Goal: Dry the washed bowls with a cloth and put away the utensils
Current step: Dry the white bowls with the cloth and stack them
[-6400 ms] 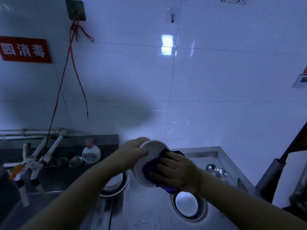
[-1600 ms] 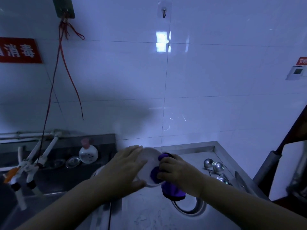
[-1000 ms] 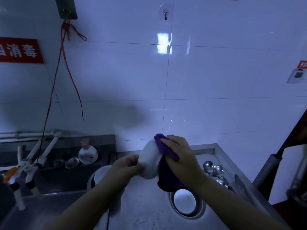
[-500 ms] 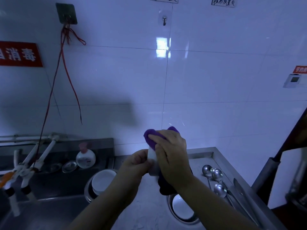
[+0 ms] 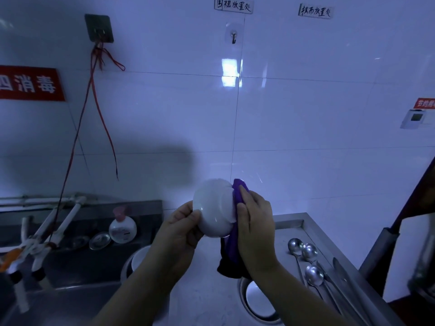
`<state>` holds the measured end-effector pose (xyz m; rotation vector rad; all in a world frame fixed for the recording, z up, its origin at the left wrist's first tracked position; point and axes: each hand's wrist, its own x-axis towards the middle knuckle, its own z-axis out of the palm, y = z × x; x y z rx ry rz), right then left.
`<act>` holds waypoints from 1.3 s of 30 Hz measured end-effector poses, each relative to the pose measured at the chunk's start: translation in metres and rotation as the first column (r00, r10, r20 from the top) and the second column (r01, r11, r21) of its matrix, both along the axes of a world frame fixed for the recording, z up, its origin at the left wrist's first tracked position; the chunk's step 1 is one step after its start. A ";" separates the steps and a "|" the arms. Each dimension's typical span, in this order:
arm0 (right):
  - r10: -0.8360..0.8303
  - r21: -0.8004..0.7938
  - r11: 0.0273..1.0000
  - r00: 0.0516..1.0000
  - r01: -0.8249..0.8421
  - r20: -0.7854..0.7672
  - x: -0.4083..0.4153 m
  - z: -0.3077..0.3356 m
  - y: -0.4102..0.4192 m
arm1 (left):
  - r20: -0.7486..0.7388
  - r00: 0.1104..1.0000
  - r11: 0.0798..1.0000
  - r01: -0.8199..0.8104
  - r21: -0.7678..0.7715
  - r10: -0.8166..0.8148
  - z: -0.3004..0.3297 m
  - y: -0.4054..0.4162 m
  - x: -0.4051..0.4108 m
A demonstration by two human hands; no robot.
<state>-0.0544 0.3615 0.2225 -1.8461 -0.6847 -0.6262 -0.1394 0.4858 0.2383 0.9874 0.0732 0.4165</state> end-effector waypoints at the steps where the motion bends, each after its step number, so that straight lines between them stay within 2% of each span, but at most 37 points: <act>1: -0.017 -0.022 1.000 0.995 0.019 0.103 -0.001 0.001 0.000 | -0.002 1.000 1.000 -0.001 -0.013 0.001 0.000 -0.001 0.001; 4: 0.031 -0.118 0.993 0.930 0.014 0.367 -0.005 0.001 0.000 | -0.009 1.000 0.998 0.009 -0.064 -0.010 -0.002 -0.001 0.004; 8: 0.118 -0.146 0.988 0.892 -0.059 0.437 -0.005 -0.003 -0.004 | 0.003 1.000 0.992 0.019 -0.128 -0.018 0.000 0.009 0.004; 14: 0.120 -0.197 0.980 0.769 0.008 0.628 0.014 -0.003 -0.024 | 0.028 0.998 0.988 0.056 -0.142 -0.053 0.001 0.014 0.001; 19: 0.097 -0.189 0.982 0.845 0.005 0.526 0.018 0.003 -0.020 | -0.041 0.996 0.995 0.080 -0.051 -0.083 -0.001 0.009 -0.003; 24: 0.183 -0.216 0.972 0.859 -0.087 0.479 0.009 0.006 -0.016 | -0.099 0.994 0.999 0.039 -0.029 -0.042 0.000 0.007 -0.003; 27: 0.118 -0.185 0.981 0.940 -0.061 0.320 0.010 0.023 -0.006 | -0.134 0.991 0.999 0.018 0.033 -0.013 0.002 -0.001 -0.002; 29: 0.130 -0.204 0.976 0.949 -0.072 0.288 0.006 0.028 0.005 | -0.162 0.987 0.999 0.023 0.045 -0.015 0.003 -0.007 -0.001; 34: 0.153 -0.186 0.980 0.866 -0.071 0.477 -0.001 0.011 0.012 | -0.161 0.986 0.996 0.017 -0.087 -0.031 0.011 -0.010 0.001; 39: 0.070 -0.119 0.993 0.762 0.009 0.644 0.001 -0.011 0.010 | -0.059 0.995 0.917 0.045 -0.397 -0.075 0.019 -0.014 0.001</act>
